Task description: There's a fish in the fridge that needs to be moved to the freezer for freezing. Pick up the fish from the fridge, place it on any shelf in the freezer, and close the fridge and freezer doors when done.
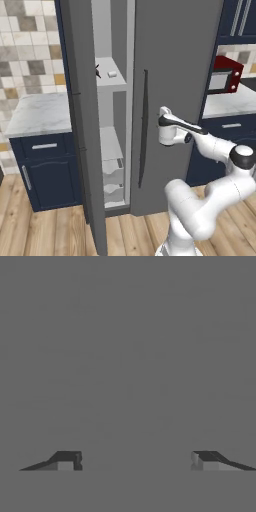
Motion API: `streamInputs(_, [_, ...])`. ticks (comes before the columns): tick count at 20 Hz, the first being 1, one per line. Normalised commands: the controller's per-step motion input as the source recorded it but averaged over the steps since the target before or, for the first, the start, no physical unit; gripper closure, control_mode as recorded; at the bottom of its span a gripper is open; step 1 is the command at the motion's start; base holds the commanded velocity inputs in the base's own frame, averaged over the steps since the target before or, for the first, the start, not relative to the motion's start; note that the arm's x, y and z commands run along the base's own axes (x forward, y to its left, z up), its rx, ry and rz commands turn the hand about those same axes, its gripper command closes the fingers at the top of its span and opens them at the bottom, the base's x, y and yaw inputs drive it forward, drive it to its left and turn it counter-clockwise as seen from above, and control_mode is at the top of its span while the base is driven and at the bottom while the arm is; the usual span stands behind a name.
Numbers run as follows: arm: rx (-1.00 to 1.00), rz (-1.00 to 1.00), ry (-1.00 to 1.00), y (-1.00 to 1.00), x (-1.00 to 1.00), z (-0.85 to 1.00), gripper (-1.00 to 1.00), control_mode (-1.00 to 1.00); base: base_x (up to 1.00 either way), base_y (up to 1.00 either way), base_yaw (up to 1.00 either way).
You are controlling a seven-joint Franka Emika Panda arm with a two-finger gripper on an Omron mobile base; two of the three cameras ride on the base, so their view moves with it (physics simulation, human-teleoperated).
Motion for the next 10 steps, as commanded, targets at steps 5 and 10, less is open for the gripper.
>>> streamInputs(5, [0.03, 0.00, 0.01, -0.14, -0.06, 0.33, -1.00, -1.00, 0.00, 0.00, 0.00])
streamInputs(10, [0.08, 0.00, 0.07, -0.18, -0.54, 0.64, -1.00, -1.00, 0.00, 0.00, 0.00])
